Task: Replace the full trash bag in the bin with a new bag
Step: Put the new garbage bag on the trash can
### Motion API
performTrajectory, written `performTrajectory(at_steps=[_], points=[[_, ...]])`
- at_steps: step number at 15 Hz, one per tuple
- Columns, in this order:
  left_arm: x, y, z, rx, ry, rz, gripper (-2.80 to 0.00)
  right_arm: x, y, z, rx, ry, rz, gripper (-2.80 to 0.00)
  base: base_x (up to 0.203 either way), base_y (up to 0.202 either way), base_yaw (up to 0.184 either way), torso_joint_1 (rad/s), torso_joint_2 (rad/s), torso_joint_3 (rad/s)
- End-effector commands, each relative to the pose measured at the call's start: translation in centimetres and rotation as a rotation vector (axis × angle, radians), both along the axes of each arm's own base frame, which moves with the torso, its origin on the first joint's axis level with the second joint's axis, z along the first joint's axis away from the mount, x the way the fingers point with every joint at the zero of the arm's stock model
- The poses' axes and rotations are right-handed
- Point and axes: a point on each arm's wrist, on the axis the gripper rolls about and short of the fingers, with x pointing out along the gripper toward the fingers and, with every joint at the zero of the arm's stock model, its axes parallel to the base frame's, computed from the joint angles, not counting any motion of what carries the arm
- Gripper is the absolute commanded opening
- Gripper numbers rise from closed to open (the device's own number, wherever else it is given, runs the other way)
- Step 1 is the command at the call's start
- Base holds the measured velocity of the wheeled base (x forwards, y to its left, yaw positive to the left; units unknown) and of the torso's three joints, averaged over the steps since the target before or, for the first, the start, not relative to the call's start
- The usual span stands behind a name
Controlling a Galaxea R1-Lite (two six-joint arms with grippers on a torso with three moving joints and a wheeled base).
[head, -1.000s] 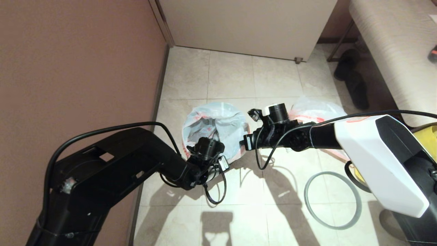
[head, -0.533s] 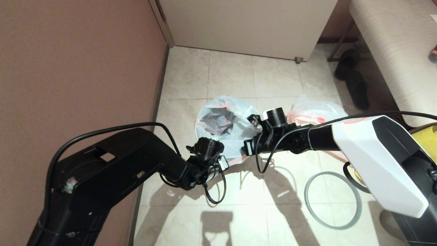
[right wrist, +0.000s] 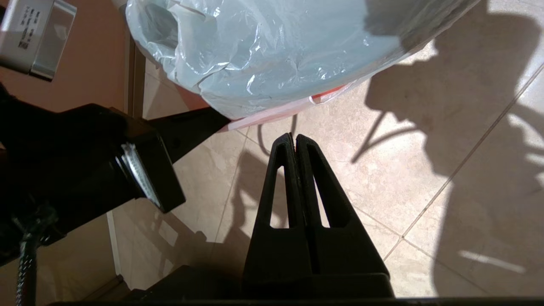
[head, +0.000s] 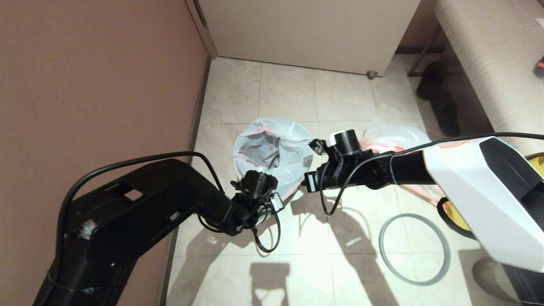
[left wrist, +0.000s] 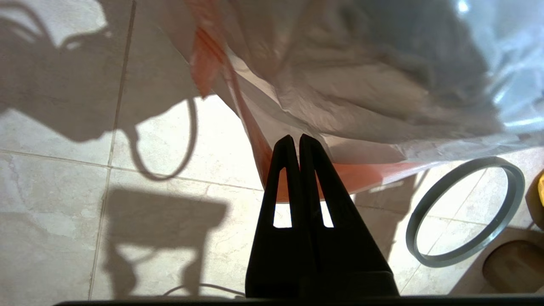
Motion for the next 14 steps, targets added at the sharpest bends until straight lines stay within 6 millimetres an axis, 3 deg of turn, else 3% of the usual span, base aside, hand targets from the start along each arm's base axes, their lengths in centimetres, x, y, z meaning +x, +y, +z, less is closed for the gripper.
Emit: performTrajectory(at_steps=[1,4,8,12,14], points=[[0.1,0.0,0.0,-0.005,-0.004,0.005,-2.8,0.3,0.1,-0.5,0.001,0.001,0.002,-2.8,0.0,0.0,0.0,0.0,0.0,0.0],[0.1,0.1,0.0,-0.01,-0.009,0.007,-2.8,0.2,0.1,-0.2,0.007,0.0,0.0,-2.8,0.0,0.0,0.0,0.0,0.0,0.0],[-2.6,-1.6,4.8,-0.047,-0.079,-0.066,-2.8,-1.9,-0.9,3.0,0.134,0.095,-0.012,-2.8,0.0,0.0,0.0,0.0,0.0,0.0],[-4.8,-0.4,11.7,-0.071,-0.201,-0.095,-2.8,-5.1,-3.1,6.0,0.135,0.151,-0.036,-2.8,0.0,0.0,0.0,0.0,0.0,0.0],[-4.7,0.2,12.4,-0.048,-0.224,-0.098,-2.8,-6.6,-4.4,7.6,0.131,0.139,-0.094,-2.8,0.0,0.0,0.0,0.0,0.0,0.0]])
